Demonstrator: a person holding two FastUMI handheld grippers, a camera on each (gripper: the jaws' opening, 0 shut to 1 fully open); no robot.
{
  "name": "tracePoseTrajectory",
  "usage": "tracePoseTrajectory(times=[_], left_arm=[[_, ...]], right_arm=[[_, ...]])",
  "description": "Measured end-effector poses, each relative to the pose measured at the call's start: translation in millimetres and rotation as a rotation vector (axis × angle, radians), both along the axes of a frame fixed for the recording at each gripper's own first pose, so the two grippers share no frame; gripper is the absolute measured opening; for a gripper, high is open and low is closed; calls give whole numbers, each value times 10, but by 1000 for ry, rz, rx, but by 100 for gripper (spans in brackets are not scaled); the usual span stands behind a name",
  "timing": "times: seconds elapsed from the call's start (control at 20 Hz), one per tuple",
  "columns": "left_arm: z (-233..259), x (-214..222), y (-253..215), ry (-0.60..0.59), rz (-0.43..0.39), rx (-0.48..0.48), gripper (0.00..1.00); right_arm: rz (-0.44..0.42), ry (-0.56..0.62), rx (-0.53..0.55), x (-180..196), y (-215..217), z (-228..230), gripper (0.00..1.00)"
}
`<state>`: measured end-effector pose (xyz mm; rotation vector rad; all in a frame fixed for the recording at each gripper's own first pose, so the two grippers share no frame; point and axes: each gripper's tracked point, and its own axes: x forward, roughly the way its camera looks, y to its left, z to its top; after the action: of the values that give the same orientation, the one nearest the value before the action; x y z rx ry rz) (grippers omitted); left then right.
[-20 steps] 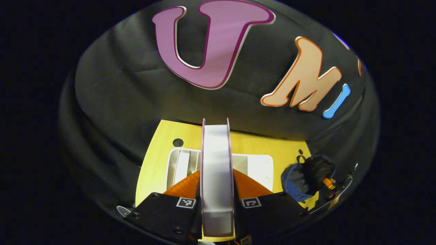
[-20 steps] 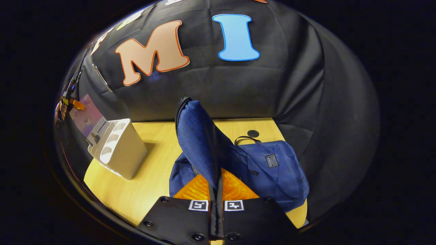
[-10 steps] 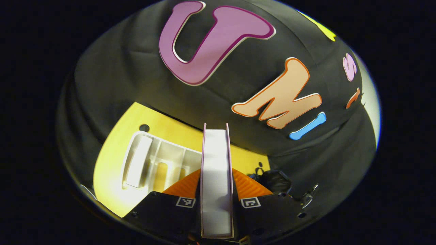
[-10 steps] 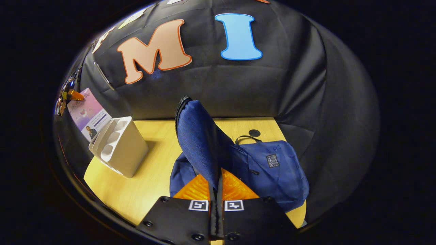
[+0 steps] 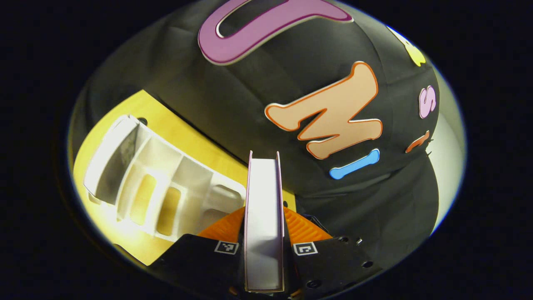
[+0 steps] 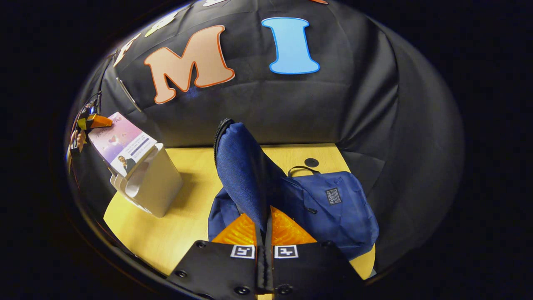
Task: Open the schoolbag, grab two books from the bookshelf and put them into the schoolbag.
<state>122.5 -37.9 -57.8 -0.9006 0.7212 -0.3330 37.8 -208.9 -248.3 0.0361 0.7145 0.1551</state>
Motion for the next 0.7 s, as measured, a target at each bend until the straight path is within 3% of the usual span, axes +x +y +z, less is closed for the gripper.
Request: tracePoseTrajectory(times=[0.1, 0.4, 0.5, 0.7], left_arm=[[-230, -63, -227, 33, -32, -4, 34], [-668, -43, -1013, 97, -72, -81, 33], [-809, -10, -1265, 96, -87, -89, 33], [-1173, -20, -1880, 120, -149, -69, 33]], right_arm=[[4, 0, 6, -12, 3, -16, 7], [7, -8, 26, -10, 2, 7, 4], [8, -12, 33, -12, -1, 14, 7], [37, -18, 26, -13, 7, 31, 4]])
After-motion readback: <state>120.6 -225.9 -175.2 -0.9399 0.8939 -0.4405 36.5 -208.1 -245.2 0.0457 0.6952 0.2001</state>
